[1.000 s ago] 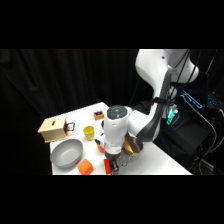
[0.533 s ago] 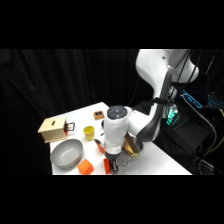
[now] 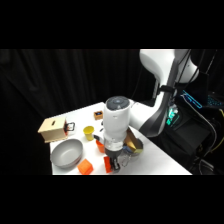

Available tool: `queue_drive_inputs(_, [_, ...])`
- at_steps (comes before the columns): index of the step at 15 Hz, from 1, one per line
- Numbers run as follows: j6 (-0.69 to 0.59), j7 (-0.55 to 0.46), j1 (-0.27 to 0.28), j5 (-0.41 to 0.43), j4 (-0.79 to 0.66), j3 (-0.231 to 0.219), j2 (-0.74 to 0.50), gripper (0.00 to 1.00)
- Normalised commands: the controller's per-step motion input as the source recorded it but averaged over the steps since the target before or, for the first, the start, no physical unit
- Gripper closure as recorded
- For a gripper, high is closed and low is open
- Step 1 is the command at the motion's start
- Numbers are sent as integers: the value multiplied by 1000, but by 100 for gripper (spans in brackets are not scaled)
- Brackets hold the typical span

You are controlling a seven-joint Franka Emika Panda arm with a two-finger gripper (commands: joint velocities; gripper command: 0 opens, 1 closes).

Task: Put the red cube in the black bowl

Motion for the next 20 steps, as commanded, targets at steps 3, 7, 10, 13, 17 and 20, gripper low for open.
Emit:
queue_drive_inputs(3, [-434,-5,-21,-97,11,63,-348,75])
queue_drive_inputs(7, [-338,-28,-110,-113,51,113,-248,75])
queue_drive_inputs(10, [-210,-60,-167,-107,-29,118,-233,75])
queue_drive_inputs(13, [-133,-72,-187,-116,-181,90,-311,75])
queue_drive_inputs(17, [-88,-80,-197,-103,-266,73,-361,75])
queue_drive_inputs(20, [-49,-93,-205,-98,-312,45,-378,75])
